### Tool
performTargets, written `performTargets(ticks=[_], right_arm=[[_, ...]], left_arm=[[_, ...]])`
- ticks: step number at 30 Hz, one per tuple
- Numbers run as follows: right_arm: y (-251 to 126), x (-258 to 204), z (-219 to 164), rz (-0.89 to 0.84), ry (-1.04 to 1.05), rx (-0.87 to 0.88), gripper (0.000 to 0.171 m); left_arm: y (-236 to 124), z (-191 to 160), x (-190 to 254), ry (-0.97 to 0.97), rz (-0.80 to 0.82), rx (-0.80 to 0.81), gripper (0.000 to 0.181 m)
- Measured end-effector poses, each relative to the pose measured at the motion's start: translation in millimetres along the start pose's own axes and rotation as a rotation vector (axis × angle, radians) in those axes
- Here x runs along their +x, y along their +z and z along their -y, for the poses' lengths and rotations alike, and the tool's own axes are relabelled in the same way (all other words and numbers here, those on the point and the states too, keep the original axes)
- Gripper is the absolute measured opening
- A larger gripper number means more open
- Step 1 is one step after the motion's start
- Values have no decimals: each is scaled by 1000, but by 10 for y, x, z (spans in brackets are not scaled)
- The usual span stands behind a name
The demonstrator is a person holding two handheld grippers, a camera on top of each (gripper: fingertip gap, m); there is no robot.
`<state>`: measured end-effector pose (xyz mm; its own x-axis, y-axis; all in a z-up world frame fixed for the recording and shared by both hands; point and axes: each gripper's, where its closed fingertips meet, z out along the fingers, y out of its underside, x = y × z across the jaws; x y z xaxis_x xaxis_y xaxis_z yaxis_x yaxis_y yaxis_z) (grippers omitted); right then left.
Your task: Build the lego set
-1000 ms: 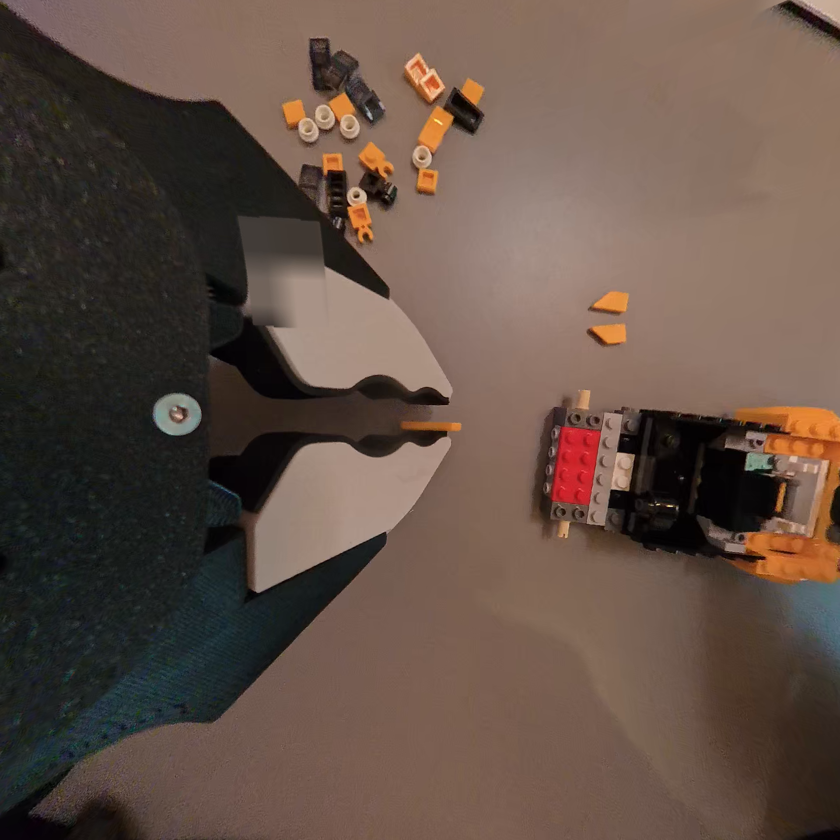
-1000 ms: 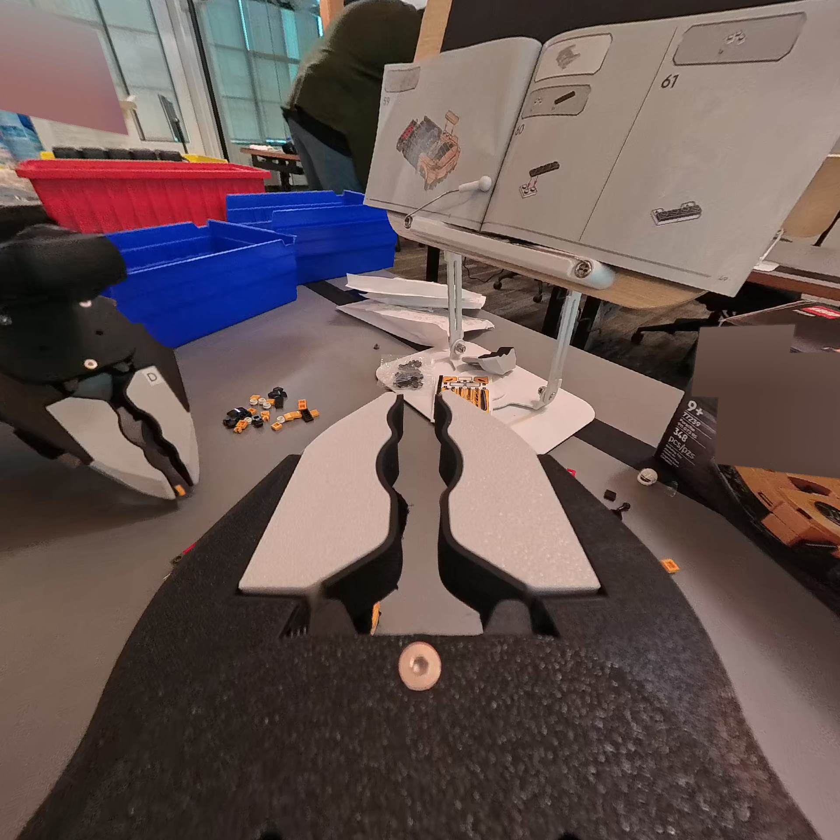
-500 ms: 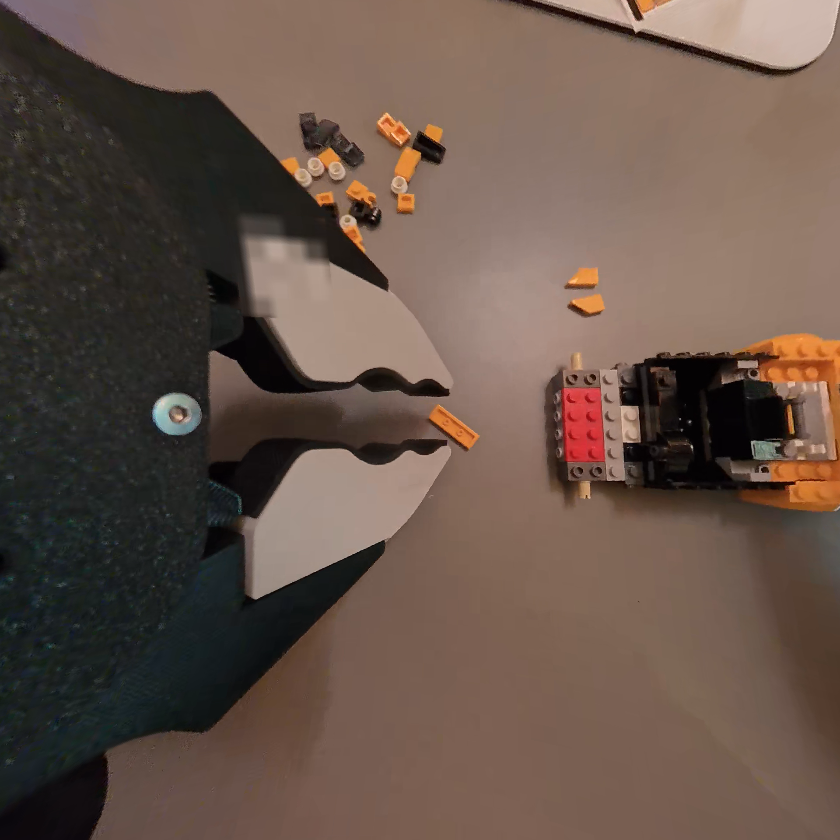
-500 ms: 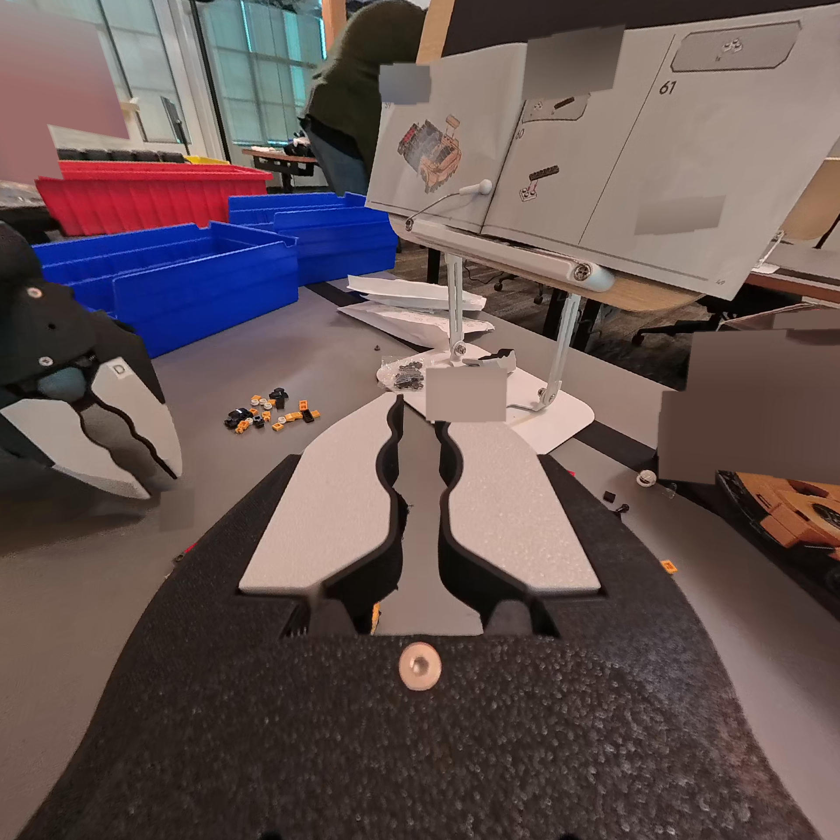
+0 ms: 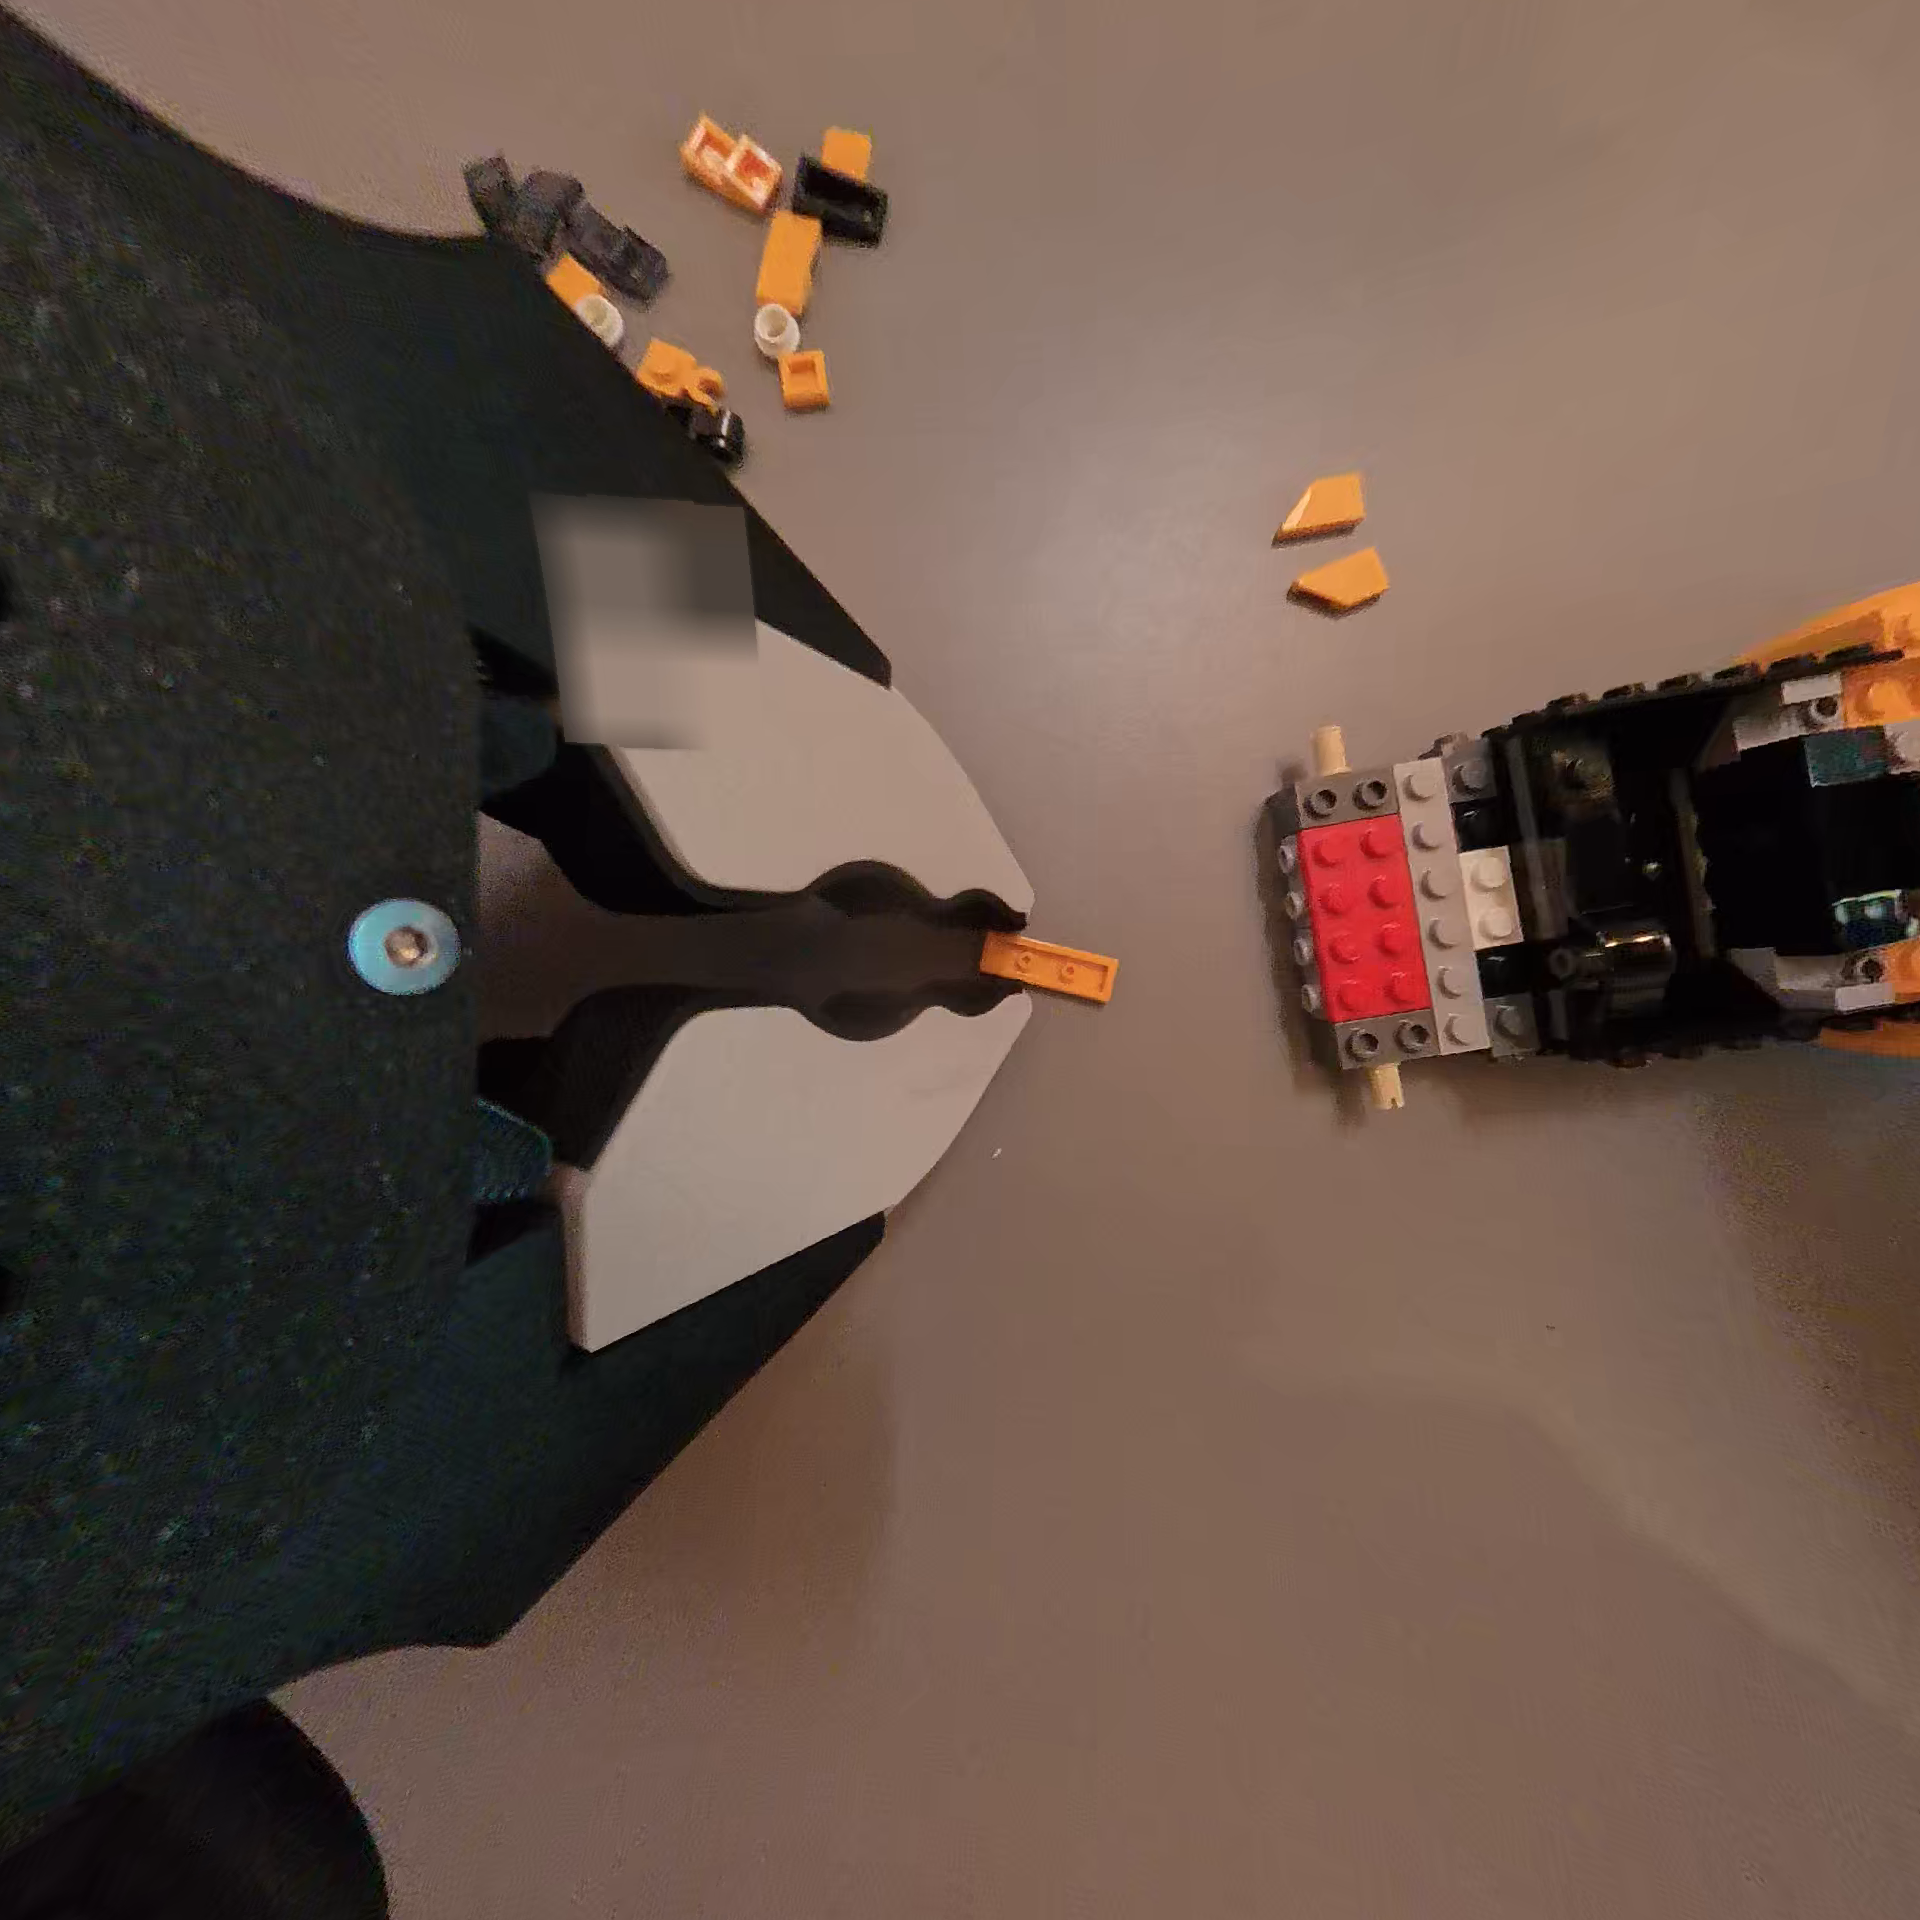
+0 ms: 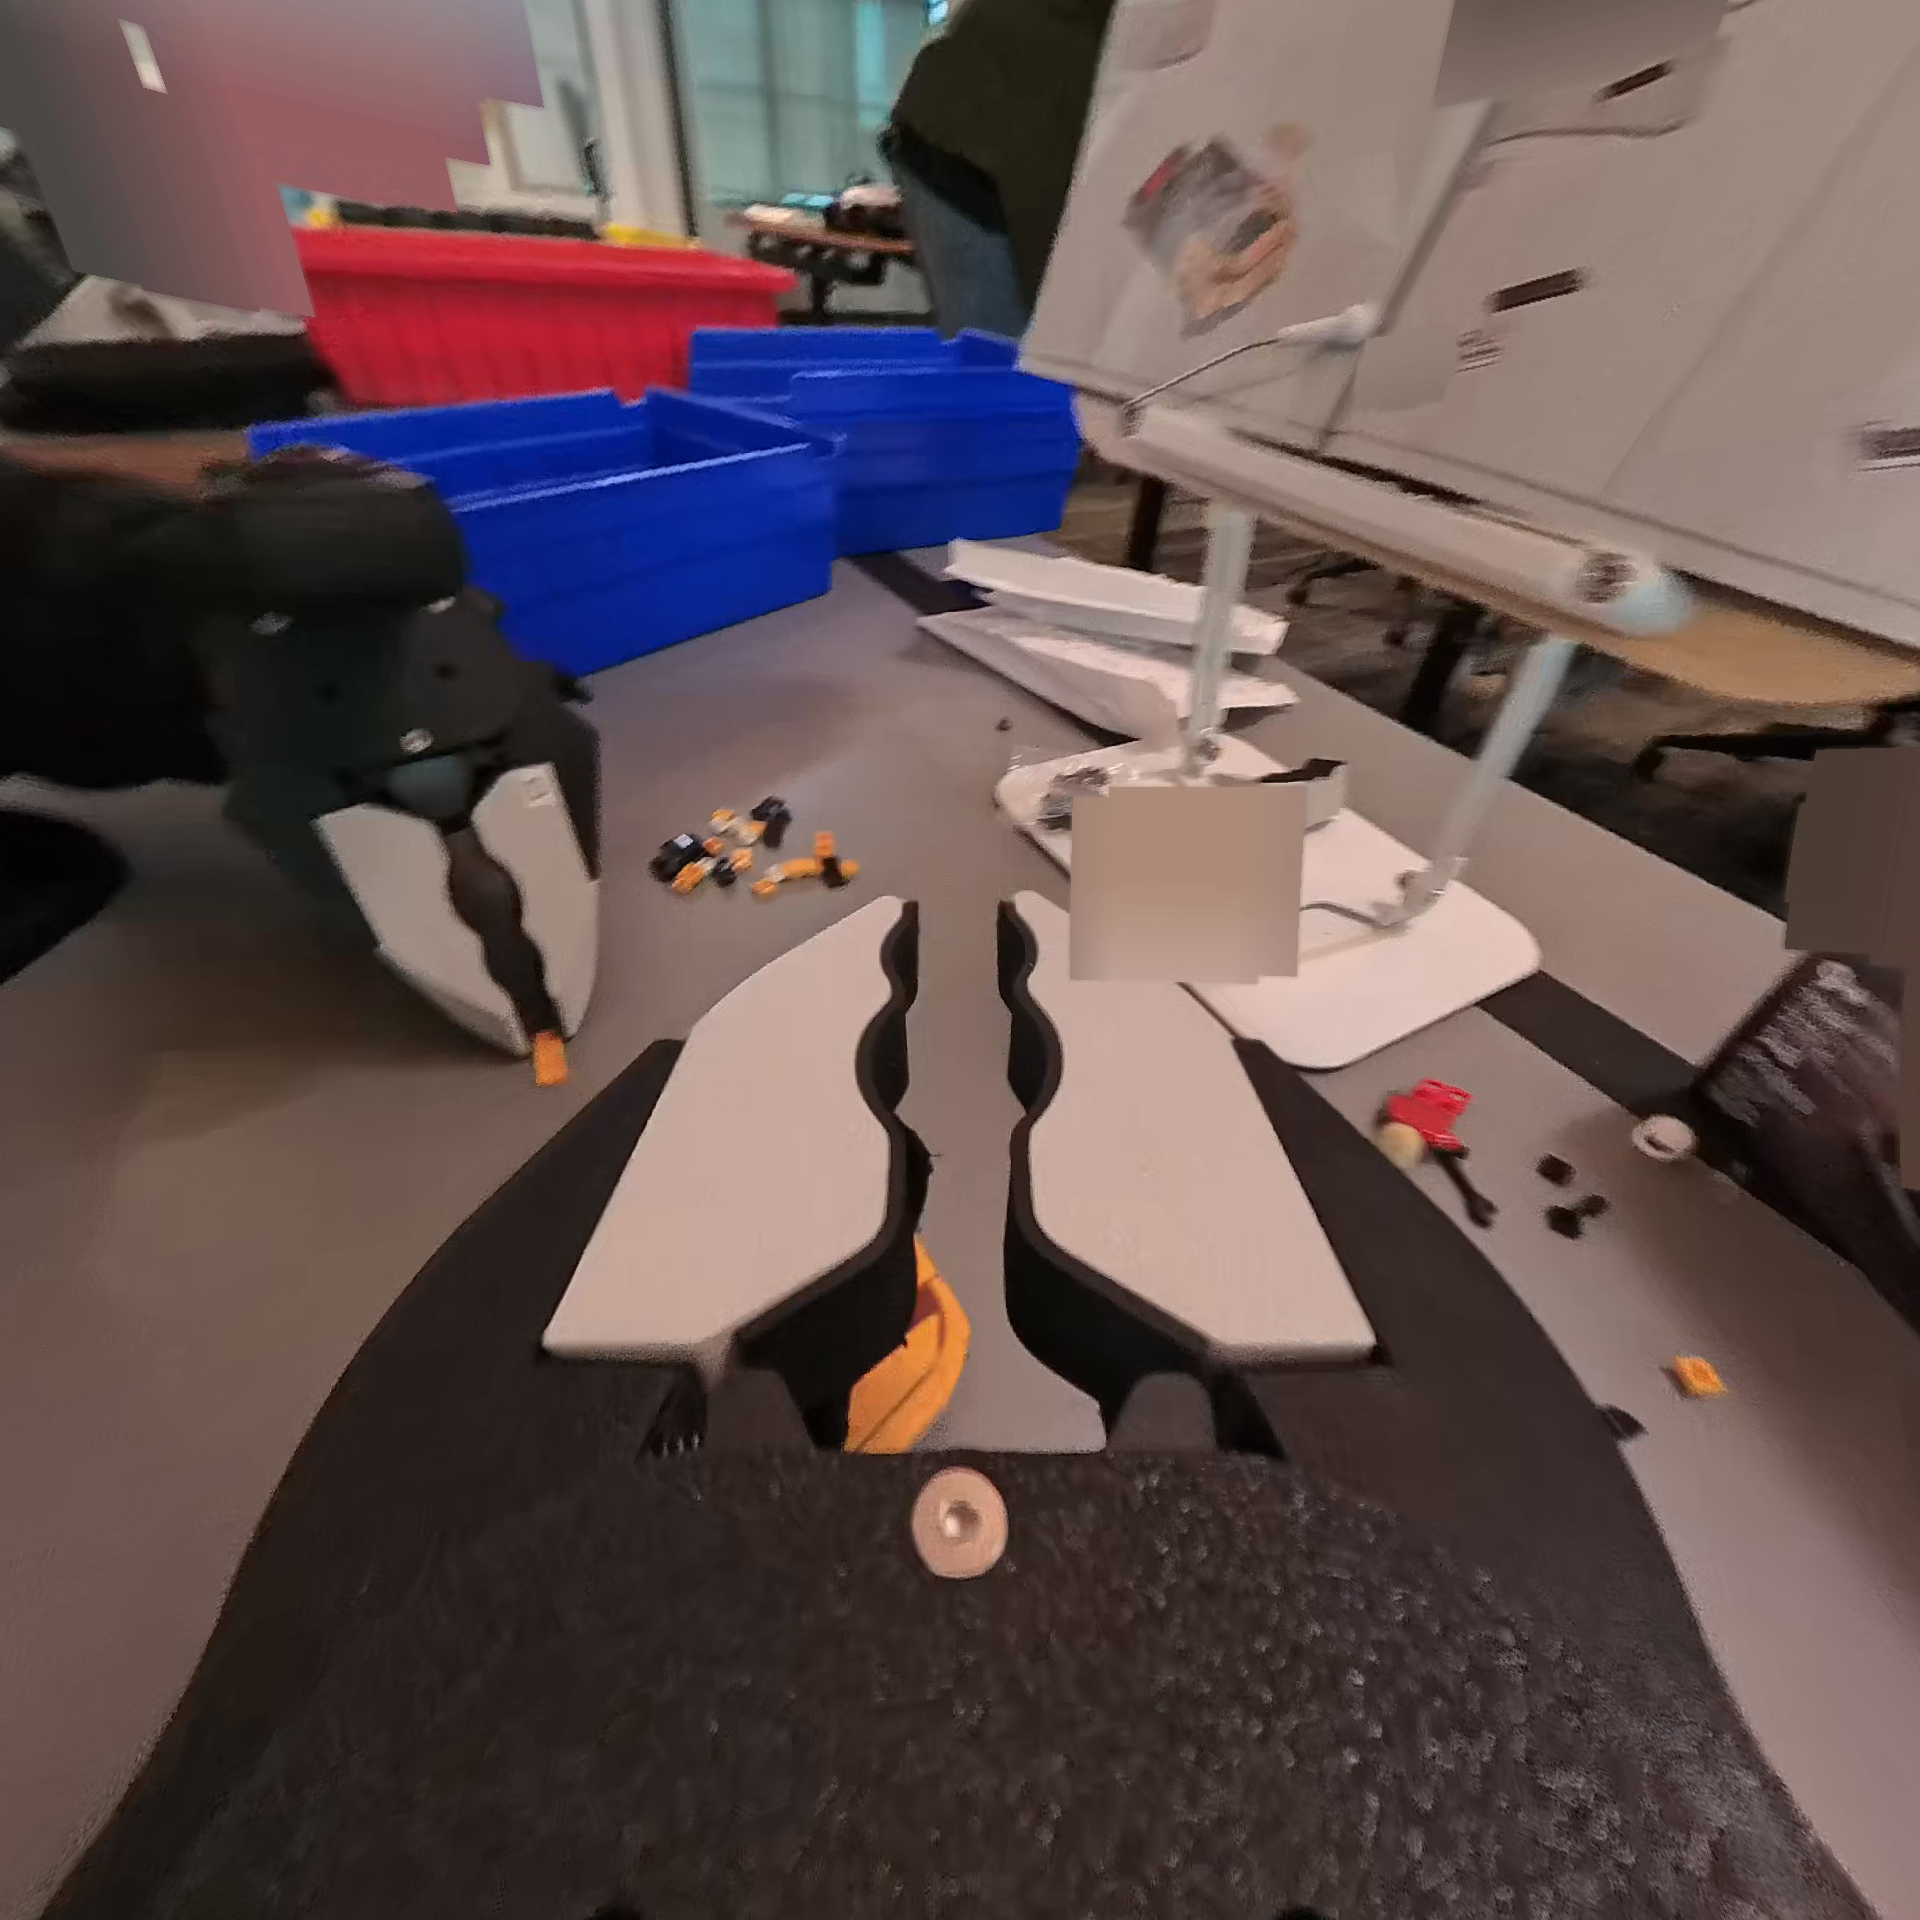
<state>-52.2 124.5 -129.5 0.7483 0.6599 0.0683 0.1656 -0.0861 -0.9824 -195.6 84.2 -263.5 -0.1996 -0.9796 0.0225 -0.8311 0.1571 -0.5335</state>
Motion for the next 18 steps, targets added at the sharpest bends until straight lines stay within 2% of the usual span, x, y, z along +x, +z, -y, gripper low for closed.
performTargets(ticks=[4, 8, 12, 15, 18], right_arm=[[106, -445, -164, 144, -238, -99, 17], [233, -975, -378, 277, -529, -173, 19], [294, -1453, -465, 407, -669, -165, 18], [349, -1541, -514, 400, -731, -180, 15], [355, -1560, -534, 406, -729, -178, 5]], left_arm=[[12, 57, 63, -117, -105, 76, 8], [-136, 257, 288, -311, -409, 252, 8], [-297, 381, 393, -419, -630, 334, 7], [-383, 464, 463, -446, -722, 369, 7], [-438, 521, 514, -444, -759, 392, 7]])
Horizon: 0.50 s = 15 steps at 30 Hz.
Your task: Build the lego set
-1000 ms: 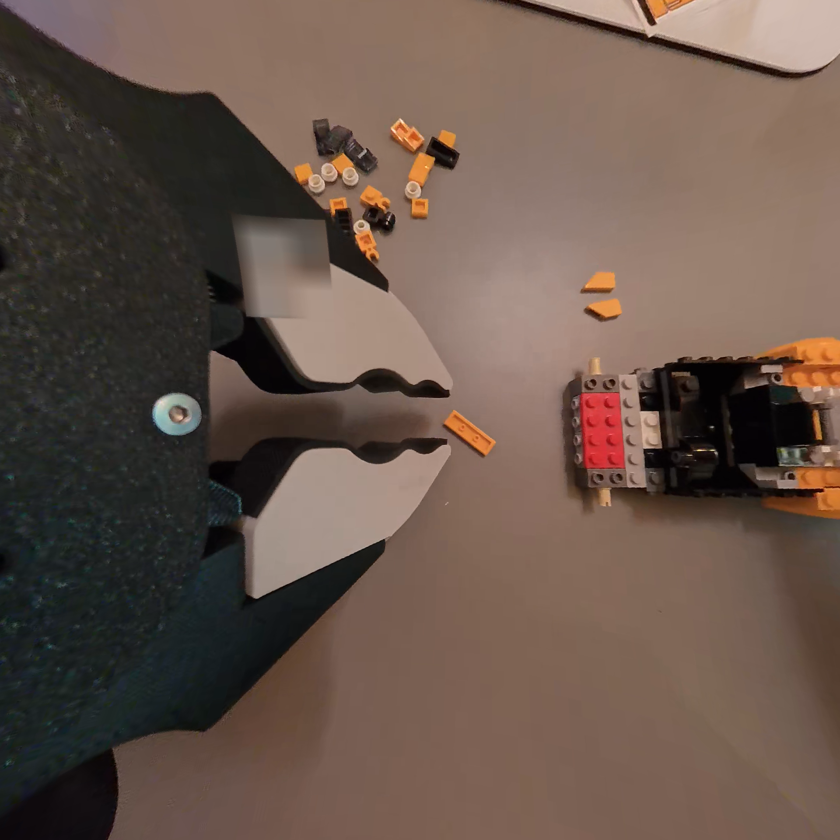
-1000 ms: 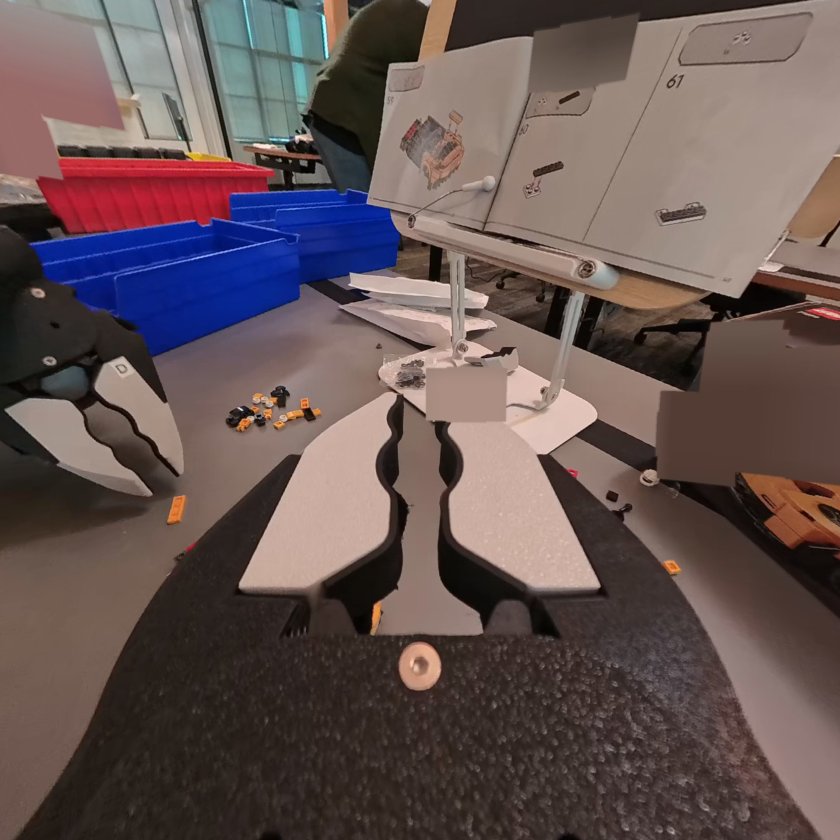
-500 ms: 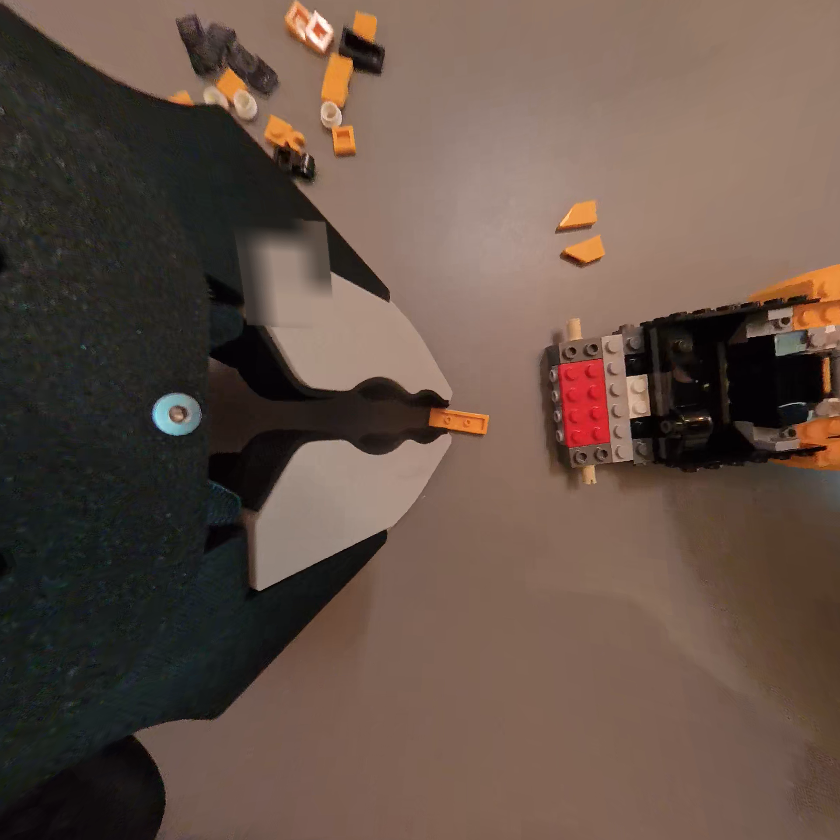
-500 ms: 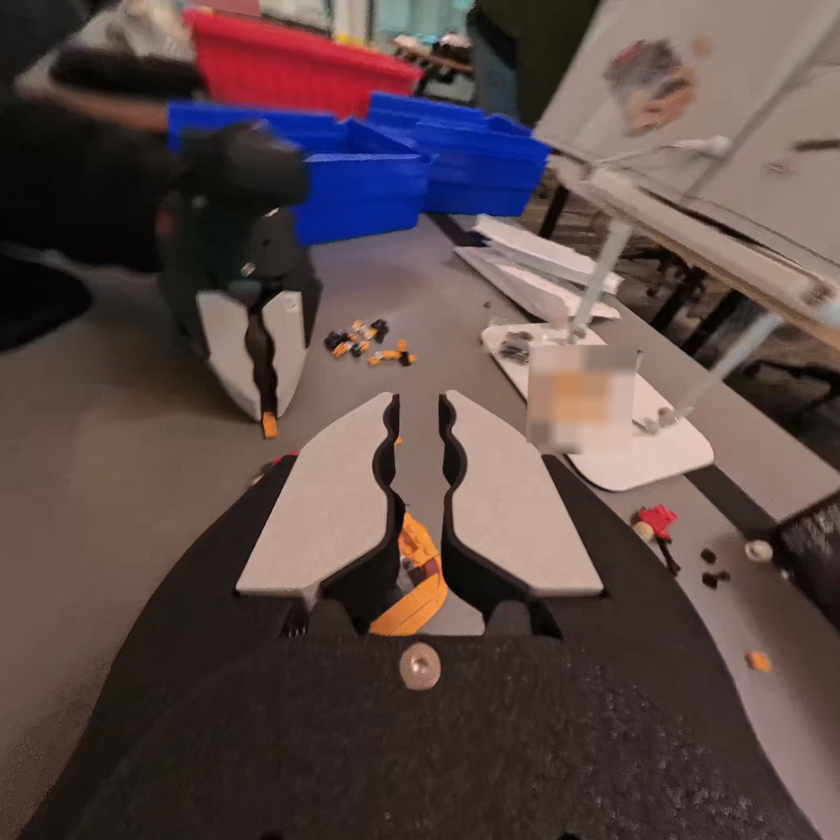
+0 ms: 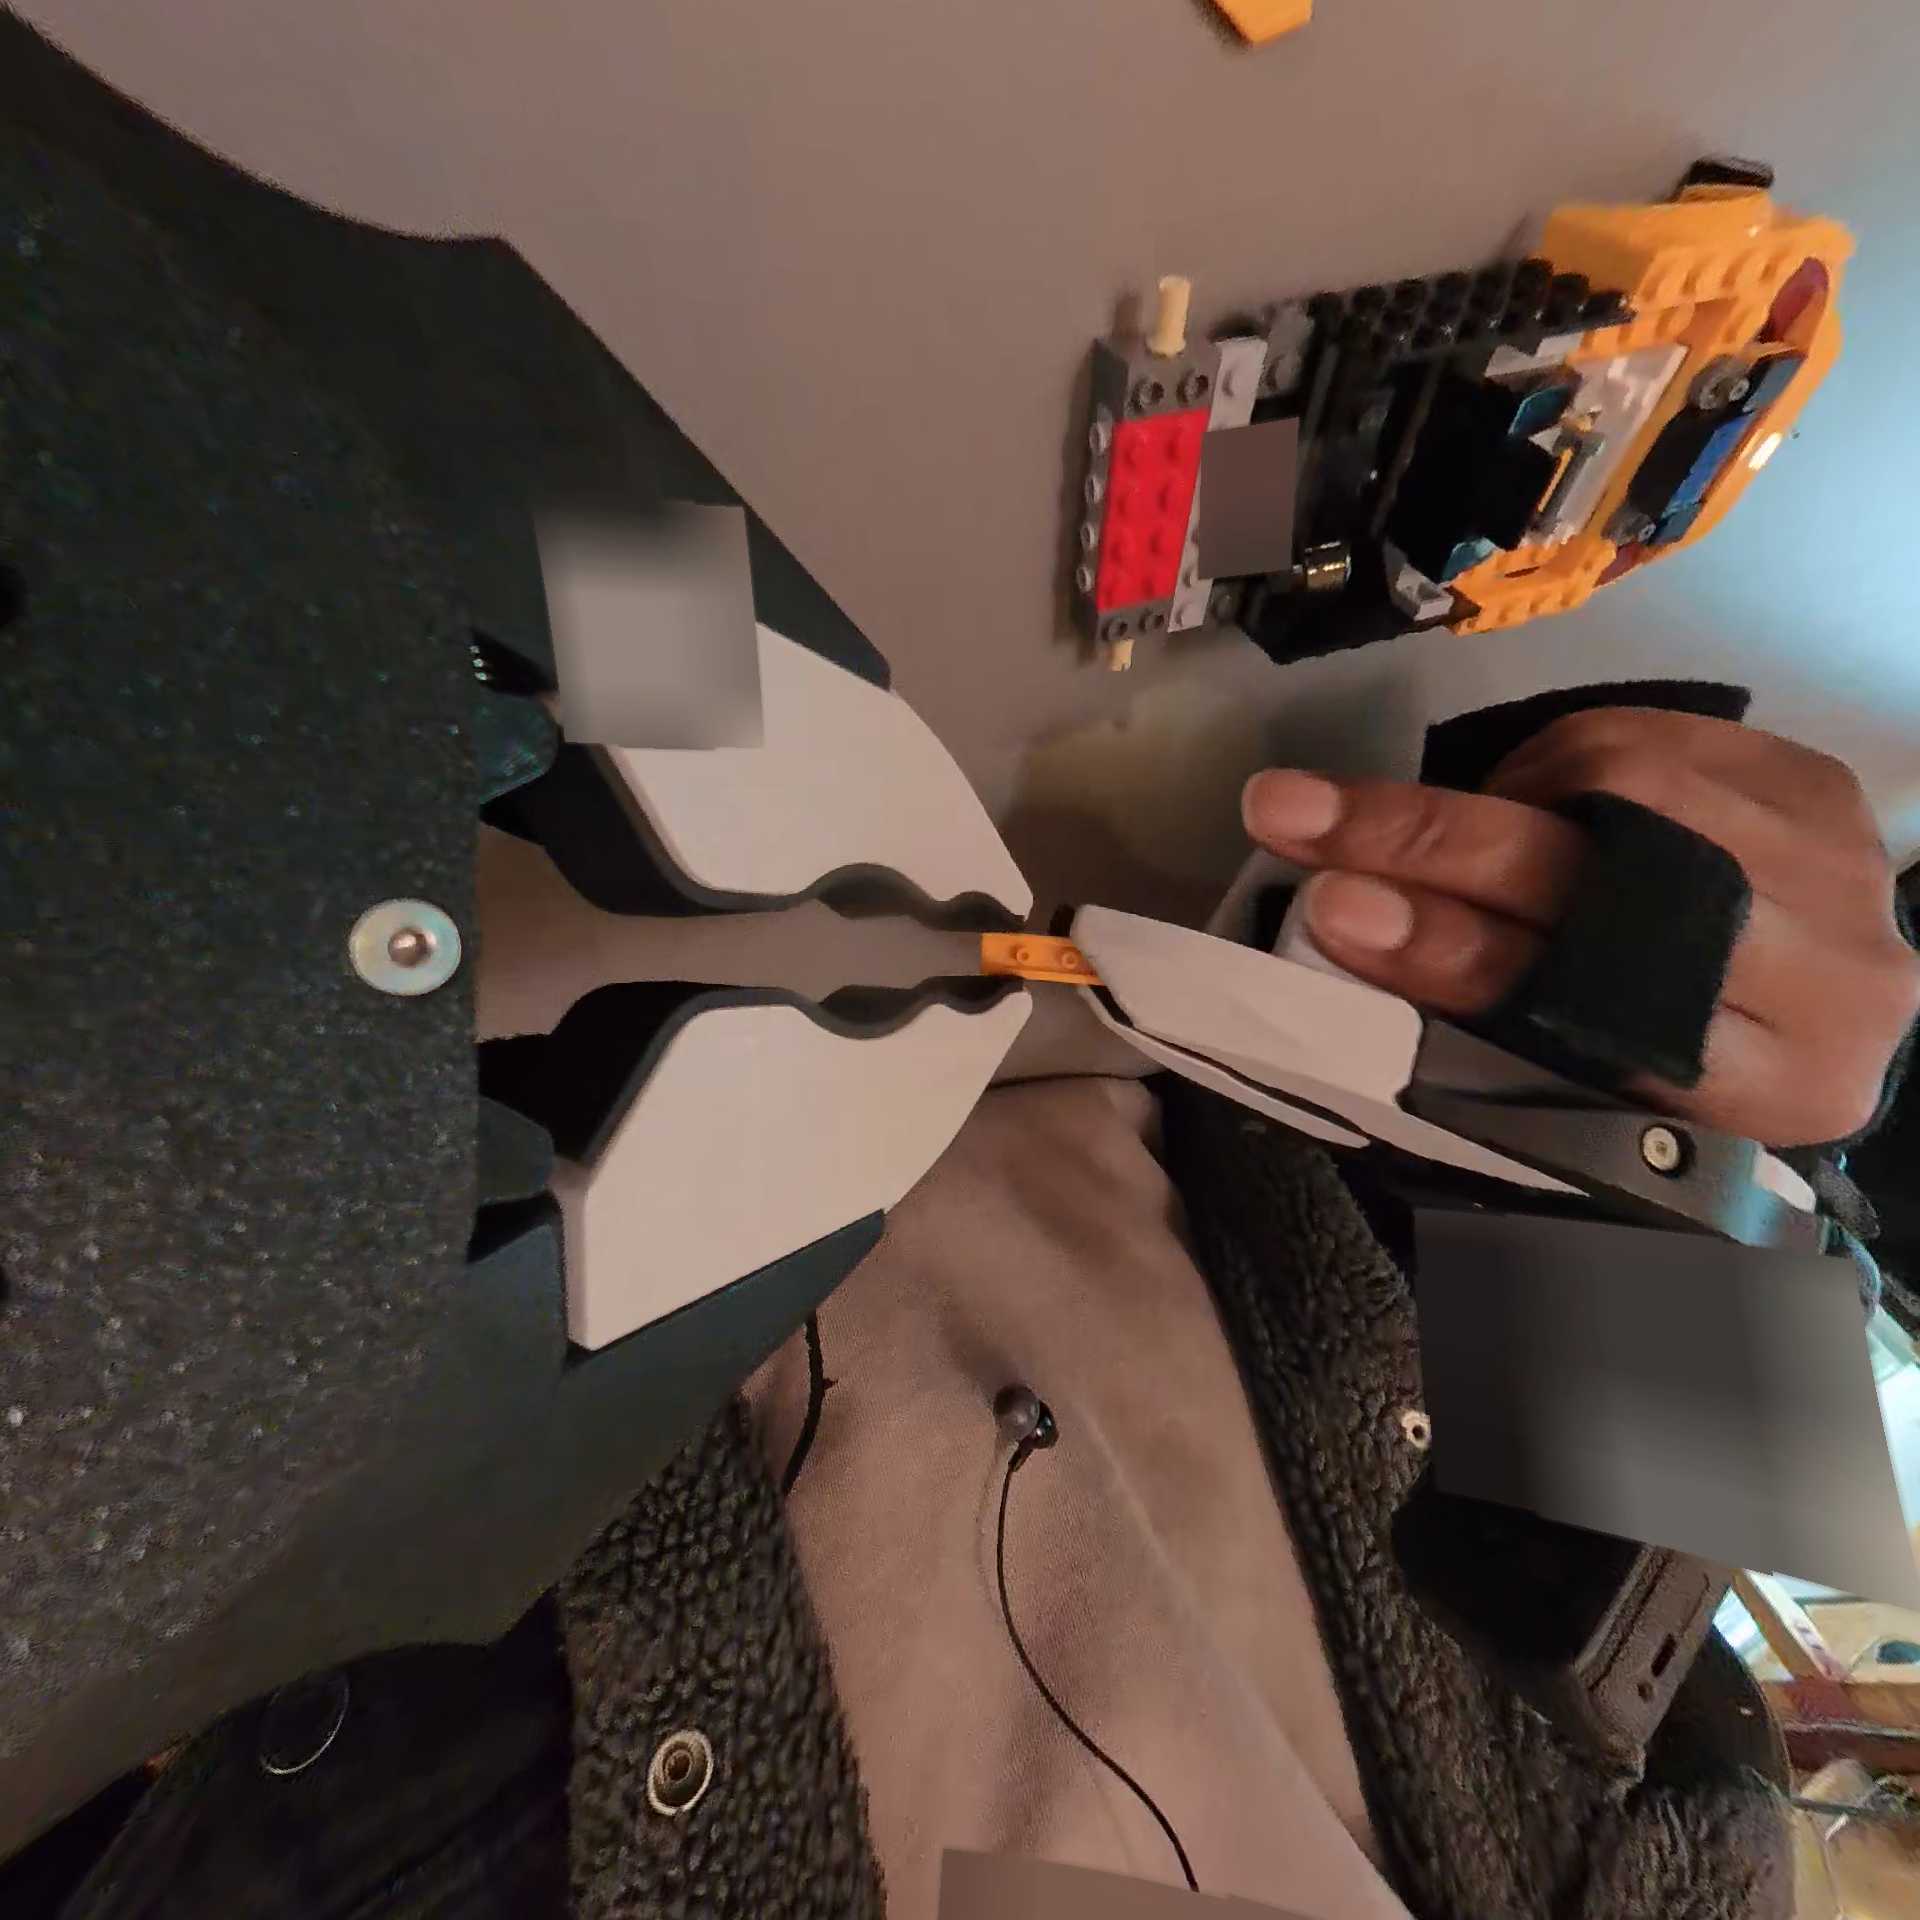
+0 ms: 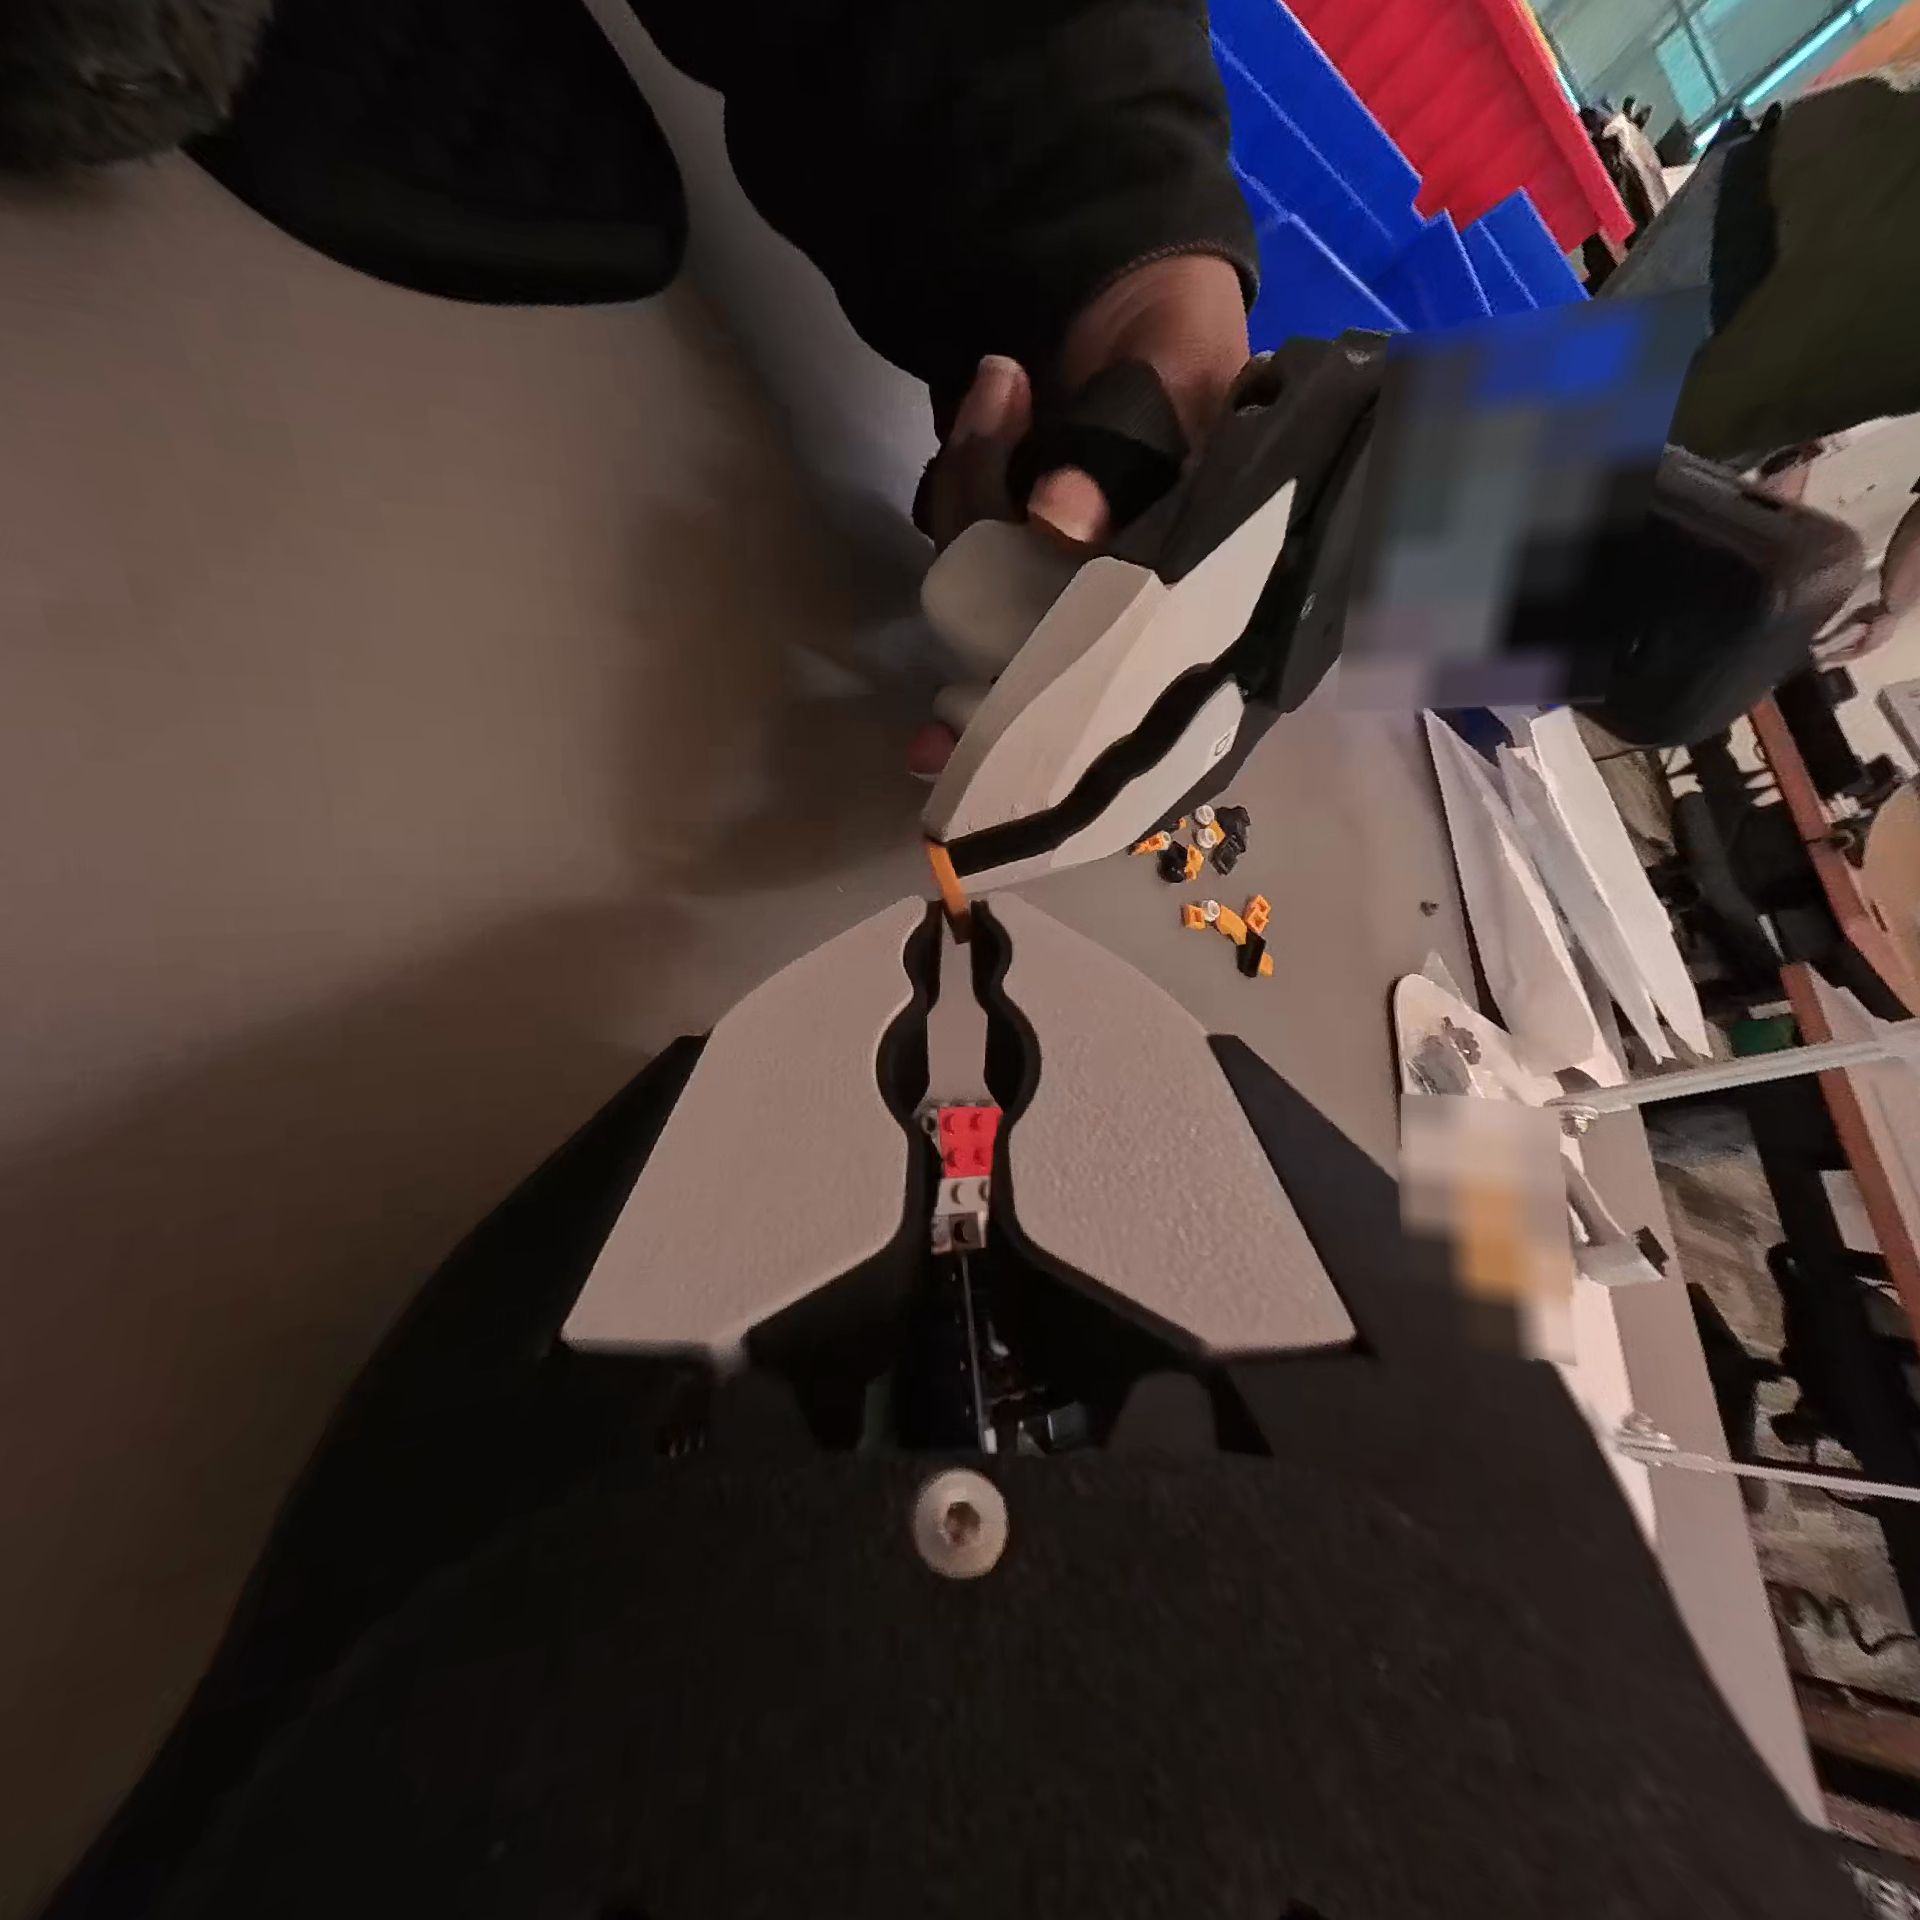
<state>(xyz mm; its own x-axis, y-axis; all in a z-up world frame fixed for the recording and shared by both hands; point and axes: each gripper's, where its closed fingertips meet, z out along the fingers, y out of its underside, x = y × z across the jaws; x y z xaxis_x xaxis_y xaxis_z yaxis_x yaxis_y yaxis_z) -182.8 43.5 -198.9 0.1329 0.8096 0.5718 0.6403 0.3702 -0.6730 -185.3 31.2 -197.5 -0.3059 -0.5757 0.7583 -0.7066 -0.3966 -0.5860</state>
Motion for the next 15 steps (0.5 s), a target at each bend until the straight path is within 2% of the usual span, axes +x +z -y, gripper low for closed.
performTargets(ticks=[2, 4, 6, 10, 13, 15], right_arm=[[-7, -8, 14, 23, 57, 15, 3], [-11, 62, 13, 35, 218, 39, 3], [-17, 168, -59, 58, 461, 26, 3], [-33, 289, -34, 192, 952, 104, 3], [-25, 306, -35, 273, 1179, 151, 3], [-21, 296, -34, 301, 1239, 156, 3]], left_arm=[[-20, 20, 8, 4, 5, 15, 7], [-82, 74, 7, 31, 54, 50, 8], [-171, 143, -41, 155, 218, 80, 9], [-322, 365, -19, 563, 657, 136, 13], [-335, 398, -4, 810, 905, 36, 14], [-308, 382, -35, 915, 1001, -51, 16]])
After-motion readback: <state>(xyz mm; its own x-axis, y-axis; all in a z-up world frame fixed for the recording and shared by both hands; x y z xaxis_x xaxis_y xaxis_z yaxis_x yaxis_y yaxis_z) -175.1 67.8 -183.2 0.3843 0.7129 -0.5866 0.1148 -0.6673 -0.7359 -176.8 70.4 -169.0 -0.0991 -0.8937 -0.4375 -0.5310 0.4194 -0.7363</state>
